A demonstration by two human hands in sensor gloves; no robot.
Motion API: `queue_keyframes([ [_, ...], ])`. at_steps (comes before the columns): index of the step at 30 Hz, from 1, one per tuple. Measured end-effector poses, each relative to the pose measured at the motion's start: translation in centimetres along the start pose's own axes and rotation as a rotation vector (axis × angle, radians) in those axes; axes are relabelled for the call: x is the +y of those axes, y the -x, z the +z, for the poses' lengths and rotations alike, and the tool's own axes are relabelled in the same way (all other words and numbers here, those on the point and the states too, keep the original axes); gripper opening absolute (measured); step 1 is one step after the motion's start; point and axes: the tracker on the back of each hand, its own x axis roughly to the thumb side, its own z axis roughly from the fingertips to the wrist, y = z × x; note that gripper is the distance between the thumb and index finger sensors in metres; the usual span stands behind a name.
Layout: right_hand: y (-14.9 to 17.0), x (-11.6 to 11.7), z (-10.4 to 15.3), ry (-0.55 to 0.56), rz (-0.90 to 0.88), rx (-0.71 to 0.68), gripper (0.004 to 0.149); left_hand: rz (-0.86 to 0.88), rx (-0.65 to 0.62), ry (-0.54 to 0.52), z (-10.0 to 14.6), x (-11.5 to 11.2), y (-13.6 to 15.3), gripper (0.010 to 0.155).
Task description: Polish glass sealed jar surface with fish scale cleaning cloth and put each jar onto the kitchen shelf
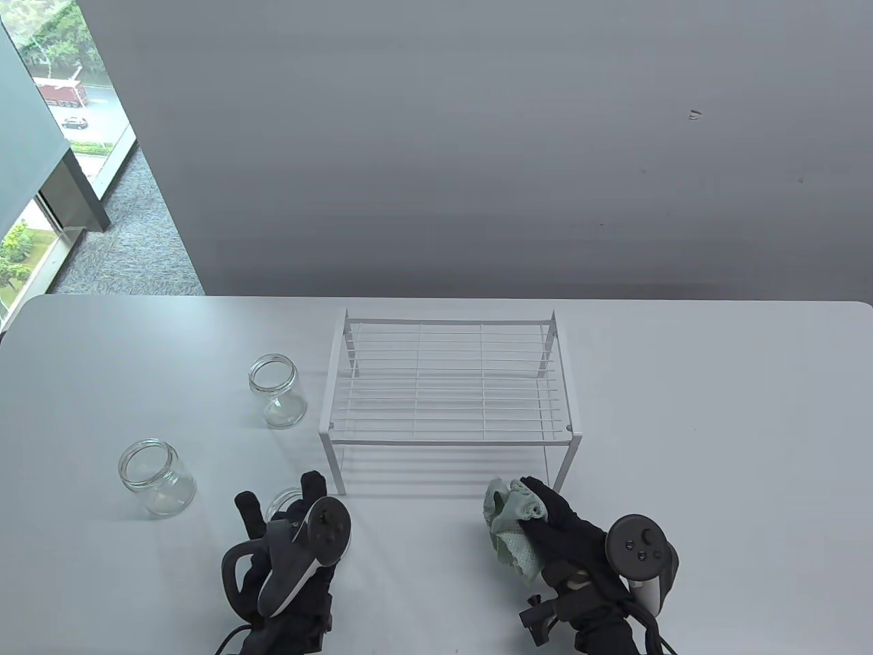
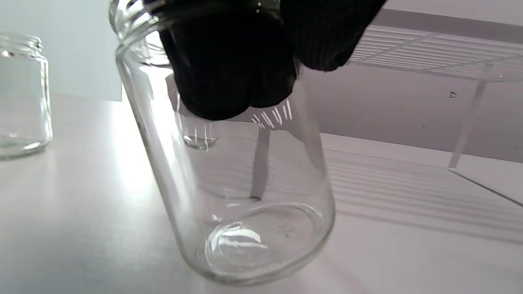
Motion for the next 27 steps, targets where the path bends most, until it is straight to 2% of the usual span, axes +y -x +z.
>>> queue_keyframes([
  [5, -0.1, 0.0, 0.0, 0.027, -0.008, -0.013, 0.051, 0.305, -0.073, 0.118, -0.5, -0.6, -0.7, 0.066],
  [8, -0.2, 0.0, 0.0, 0.050, -0.011, -0.029, 0.051, 0.414, -0.114, 0.165, -0.8, -0.9, -1.6, 0.065],
  [12, -0.2, -0.1, 0.0, 0.082, -0.023, -0.044, 0.051, 0.498, -0.149, 0.165, -1.1, -0.9, -2.9, 0.063],
  [17, -0.3, -0.5, 0.2, 0.130, -0.038, -0.069, 0.051, 0.712, -0.152, 0.179, -1.4, -1.2, -4.6, 0.061],
  [21, -0.7, -0.7, 0.3, 0.156, -0.028, -0.109, 0.051, 0.868, -0.169, 0.232, -1.1, -2.8, -5.6, 0.060],
  [27, -1.7, -0.5, 0.5, 0.155, 0.063, -0.219, 0.051, 0.945, -0.143, 0.301, -0.2, -5.2, -5.8, 0.059],
])
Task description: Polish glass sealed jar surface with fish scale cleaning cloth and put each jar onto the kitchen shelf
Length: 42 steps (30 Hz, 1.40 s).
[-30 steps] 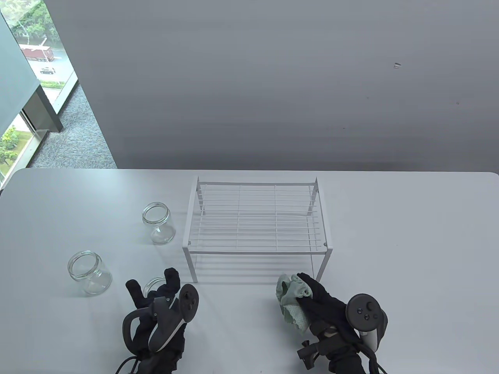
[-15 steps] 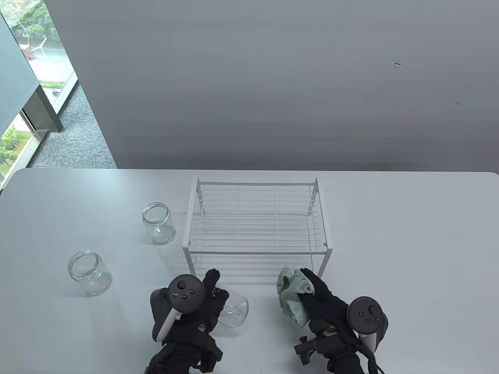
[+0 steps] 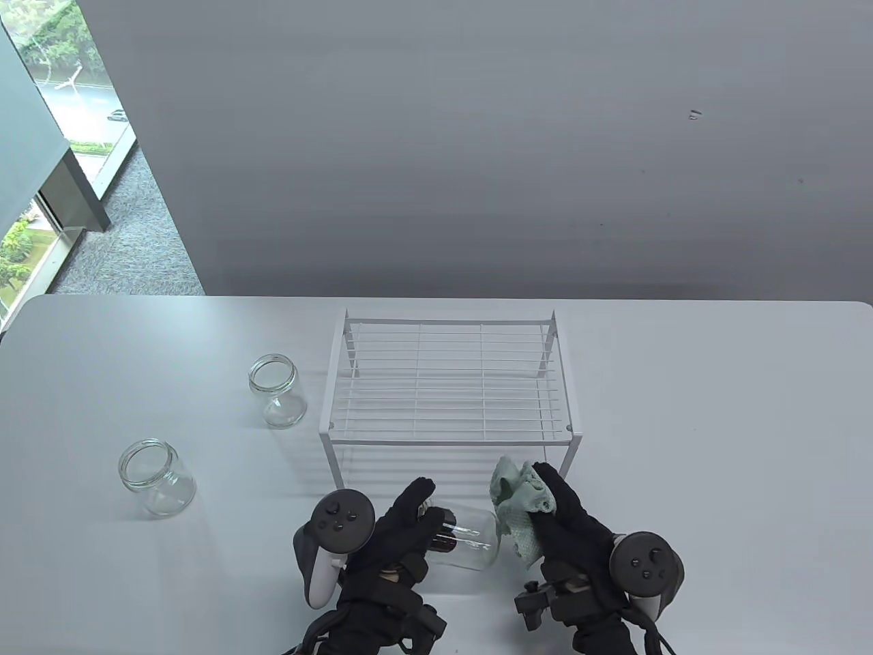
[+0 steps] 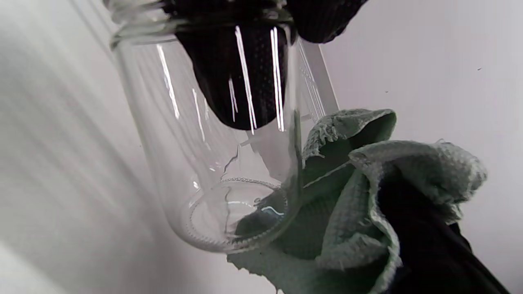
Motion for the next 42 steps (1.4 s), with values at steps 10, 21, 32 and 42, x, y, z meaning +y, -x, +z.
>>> queue_keyframes([
  [10, -2.2, 1.3, 0.2, -0.068, 0.162, -0.240, 0.051, 0.151, -0.006, 0.063, -0.1, -0.7, 1.0, 0.056],
  [21, -5.4, 4.9, 1.3, -0.365, 0.404, -0.546, 0.058, 0.293, -0.002, 0.042, 0.0, -0.7, 1.7, 0.052],
  [32, -4.7, 5.5, 1.2, -0.480, 0.684, -0.484, 0.083, 0.346, -0.056, 0.082, 0.4, -0.9, 1.2, 0.053],
  [42, -4.2, 4.2, 0.7, -0.416, 0.609, -0.485, 0.072, 0.431, -0.051, 0.007, 0.6, -0.2, 1.9, 0.053],
])
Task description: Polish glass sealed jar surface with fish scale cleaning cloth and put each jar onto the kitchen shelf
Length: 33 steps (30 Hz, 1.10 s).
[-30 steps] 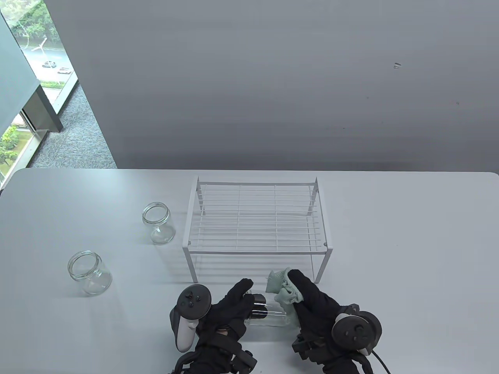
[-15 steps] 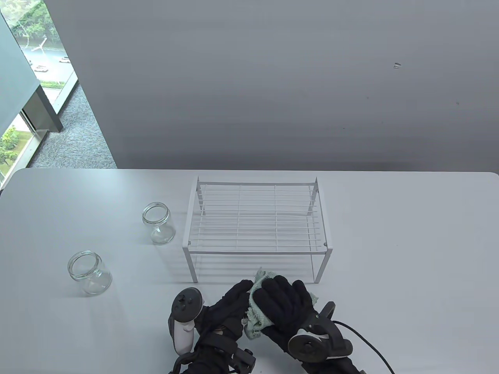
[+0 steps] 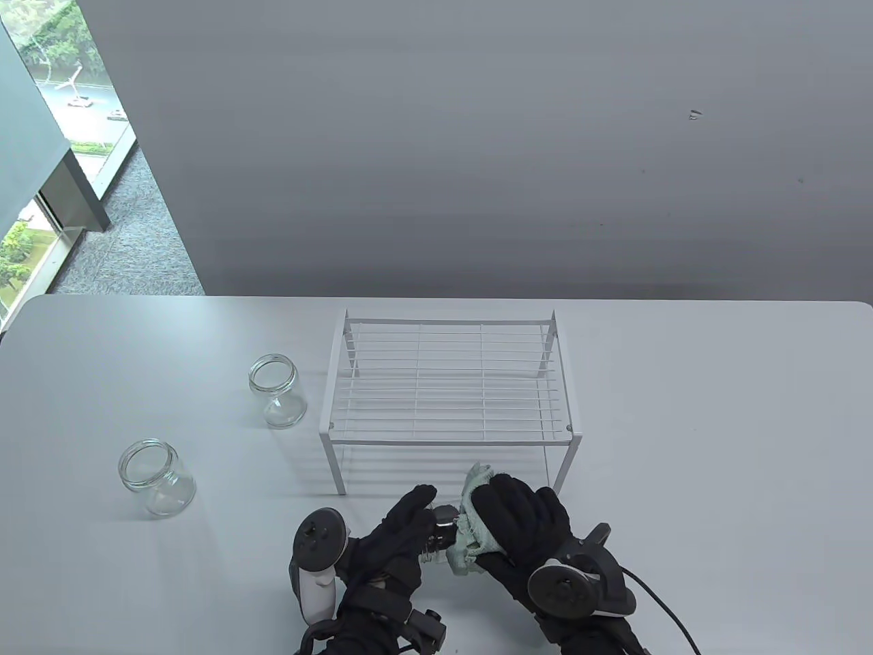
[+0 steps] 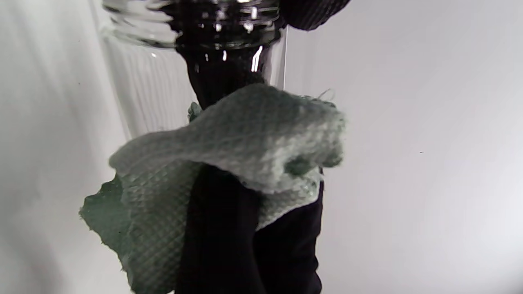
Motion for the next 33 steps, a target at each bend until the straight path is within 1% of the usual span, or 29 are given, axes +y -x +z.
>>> queue_keyframes([
  [3, -1.2, 0.1, -0.3, -0.023, 0.061, -0.075, 0.077, 0.007, -0.009, 0.023, 0.0, -0.1, -0.1, 0.054],
  [4, -1.6, 0.2, -0.5, -0.036, 0.089, -0.095, 0.079, 0.009, -0.016, 0.053, 0.0, -0.3, -0.2, 0.056],
  [6, -2.2, 0.3, -0.7, -0.057, 0.143, -0.115, 0.082, -0.005, -0.027, 0.085, 0.1, -0.7, -0.4, 0.060],
  [8, -2.5, 0.5, -0.9, -0.060, 0.159, -0.127, 0.084, -0.042, -0.043, 0.091, 0.2, -1.0, -0.6, 0.067],
  [10, -2.0, 0.4, -0.9, -0.047, 0.104, -0.088, 0.084, -0.069, -0.057, 0.100, 0.2, -1.2, -0.9, 0.071],
  [13, -0.7, 0.3, -0.6, -0.010, -0.040, -0.017, 0.081, -0.134, -0.066, 0.069, 0.1, -1.4, -1.2, 0.067],
  [15, -0.2, 0.2, -0.5, -0.005, -0.103, 0.016, 0.080, -0.140, -0.061, 0.061, 0.0, -1.4, -1.1, 0.065],
  [17, -0.1, 0.0, -0.5, 0.014, -0.125, 0.006, 0.079, -0.126, -0.041, 0.040, -0.1, -1.2, -1.0, 0.064],
  [20, -1.0, -0.3, -0.5, 0.048, -0.033, -0.104, 0.080, -0.097, -0.039, -0.014, -0.2, -0.6, -1.0, 0.065],
  [21, -1.6, -0.2, -0.6, 0.046, 0.019, -0.151, 0.081, -0.087, -0.043, -0.023, -0.3, -0.5, -1.0, 0.064],
  [22, -1.9, -0.2, -0.8, 0.041, 0.038, -0.165, 0.081, -0.080, -0.046, -0.022, -0.3, -0.4, -1.0, 0.065],
  [23, -2.6, 0.1, -1.1, 0.018, 0.085, -0.177, 0.084, -0.067, -0.053, -0.003, -0.4, -0.4, -1.0, 0.064],
  [24, -2.8, 0.3, -1.3, 0.007, 0.116, -0.155, 0.085, -0.049, -0.056, 0.027, -0.4, -0.5, -1.0, 0.062],
  [26, -2.8, 0.4, -1.6, 0.017, 0.118, -0.129, 0.081, -0.013, -0.061, 0.091, -0.5, -0.7, -0.9, 0.059],
  [27, -2.5, 0.3, -1.8, 0.038, 0.087, -0.102, 0.080, -0.007, -0.059, 0.117, -0.5, -0.9, -0.9, 0.058],
  [29, -1.5, 0.3, -1.8, 0.073, -0.074, -0.018, 0.076, -0.023, -0.066, 0.117, -0.5, -1.0, -1.0, 0.058],
  [31, -0.6, 0.3, -1.6, 0.106, -0.194, 0.048, 0.071, -0.033, -0.072, 0.111, -0.5, -1.0, -1.1, 0.057],
  [33, 1.1, 0.3, -1.4, 0.143, -0.409, 0.171, 0.063, -0.025, -0.064, 0.109, -0.6, -0.9, -1.0, 0.058],
])
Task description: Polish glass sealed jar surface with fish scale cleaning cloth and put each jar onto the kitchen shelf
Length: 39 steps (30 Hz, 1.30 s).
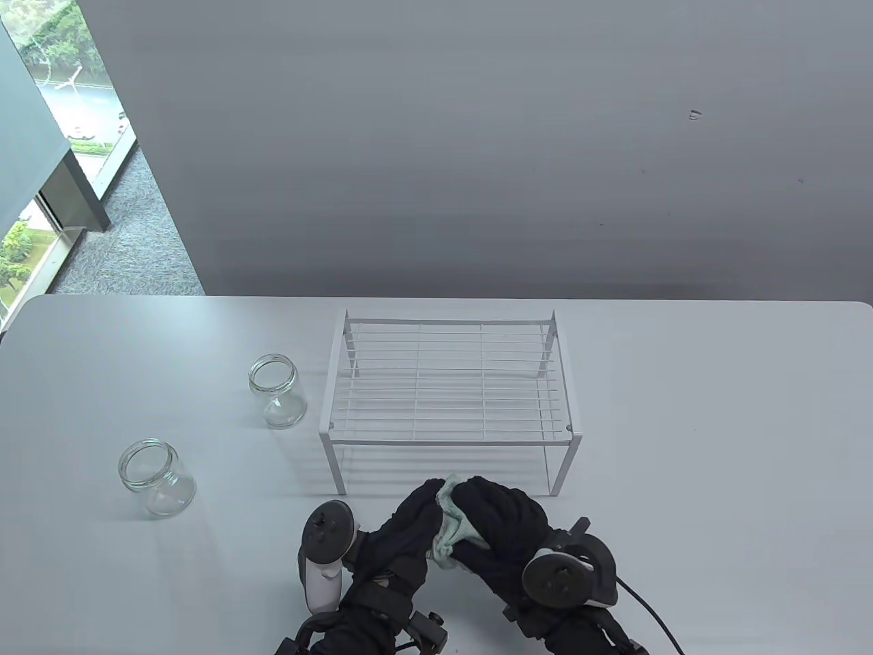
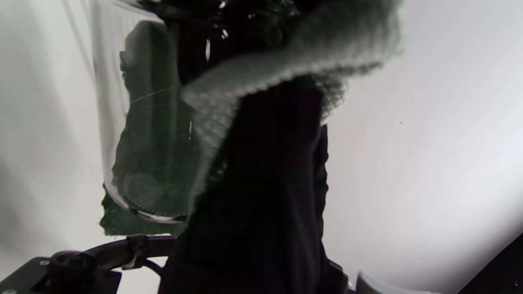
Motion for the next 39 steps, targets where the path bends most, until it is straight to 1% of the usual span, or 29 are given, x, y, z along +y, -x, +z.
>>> queue_keyframes([
  [3, 1.8, -0.5, 0.3, 0.030, -0.192, 0.117, 0.058, 0.041, 0.017, -0.007, -0.1, 0.1, 0.0, 0.057],
  [4, 2.5, -0.7, 0.5, 0.035, -0.276, 0.146, 0.058, 0.047, 0.017, -0.020, -0.2, 0.2, 0.0, 0.056],
  [6, 3.1, -0.8, 0.9, 0.052, -0.384, 0.191, 0.058, 0.057, 0.019, -0.035, -0.3, 0.4, 0.1, 0.055],
  [8, 3.5, -1.1, 1.2, 0.083, -0.460, 0.208, 0.058, 0.092, 0.030, -0.051, -0.5, 0.7, 0.2, 0.054],
  [9, 3.4, -1.3, 1.1, 0.088, -0.453, 0.192, 0.058, 0.119, 0.036, -0.059, -0.6, 0.8, 0.3, 0.054],
  [10, 3.2, -1.4, 1.0, 0.087, -0.423, 0.172, 0.058, 0.132, 0.037, -0.064, -0.7, 1.0, 0.4, 0.054],
  [12, 2.0, -1.7, 0.7, 0.058, -0.259, 0.062, 0.060, 0.145, 0.024, -0.071, -1.2, 1.4, 0.3, 0.054],
  [15, -0.9, -1.2, 0.0, -0.040, 0.110, -0.124, 0.064, 0.115, 0.009, -0.035, -1.9, 1.5, -0.1, 0.054],
  [16, -1.4, -1.0, -0.2, -0.061, 0.166, -0.148, 0.065, 0.102, -0.003, -0.024, -2.0, 1.4, -0.1, 0.054],
  [17, -2.3, -0.5, -0.5, -0.105, 0.256, -0.183, 0.067, 0.065, -0.047, -0.011, -2.1, 1.2, -0.2, 0.054],
  [18, -2.5, -0.3, -0.6, -0.115, 0.279, -0.190, 0.068, 0.022, -0.090, -0.011, -2.0, 1.0, -0.2, 0.054],
  [19, -3.0, 0.1, -0.9, -0.122, 0.315, -0.197, 0.069, -0.065, -0.161, -0.014, -2.0, 0.6, -0.3, 0.054],
  [20, -3.0, 0.3, -1.1, -0.112, 0.316, -0.182, 0.071, -0.128, -0.206, -0.014, -1.7, 0.4, -0.6, 0.054],
  [21, -2.8, 0.3, -1.1, -0.101, 0.291, -0.162, 0.072, -0.136, -0.212, -0.017, -1.5, 0.3, -0.7, 0.054],
  [22, -2.5, 0.3, -1.1, -0.087, 0.226, -0.137, 0.071, -0.132, -0.218, -0.021, -1.3, 0.3, -0.8, 0.054],
  [24, -1.2, 0.1, -1.1, -0.032, 0.038, -0.049, 0.066, -0.115, -0.234, -0.010, -1.1, 0.5, -0.9, 0.055],
  [25, -0.4, 0.0, -1.1, 0.001, -0.084, 0.025, 0.062, -0.102, -0.232, -0.008, -0.9, 0.6, -0.7, 0.055],
  [27, 1.0, 0.1, -0.7, 0.054, -0.265, 0.140, 0.057, -0.057, -0.223, -0.016, -0.7, 0.7, -0.5, 0.054],
  [29, 2.4, 0.5, -0.1, 0.113, -0.450, 0.252, 0.055, -0.017, -0.212, -0.027, -0.5, 0.9, -0.2, 0.054],
  [30, 3.0, 0.8, 0.3, 0.149, -0.557, 0.313, 0.056, 0.000, -0.210, -0.035, -0.4, 1.0, -0.1, 0.054],
  [31, 3.3, 1.0, 0.6, 0.171, -0.631, 0.339, 0.059, 0.019, -0.207, -0.043, -0.4, 1.1, 0.1, 0.054],
  [32, 3.6, 1.4, 0.9, 0.191, -0.730, 0.364, 0.066, 0.059, -0.196, -0.051, -0.3, 1.2, 0.4, 0.054],
  [34, 3.6, 1.9, 1.2, 0.203, -0.850, 0.372, 0.077, 0.155, -0.170, -0.055, -0.2, 1.2, 0.7, 0.054],
  [36, 3.4, 2.2, 1.3, 0.224, -0.865, 0.356, 0.085, 0.204, -0.168, -0.069, -0.1, 1.2, 0.8, 0.054],
  [39, 3.1, 2.3, 1.4, 0.219, -0.858, 0.343, 0.091, 0.256, -0.183, -0.081, 0.0, 1.3, 0.9, 0.052],
])
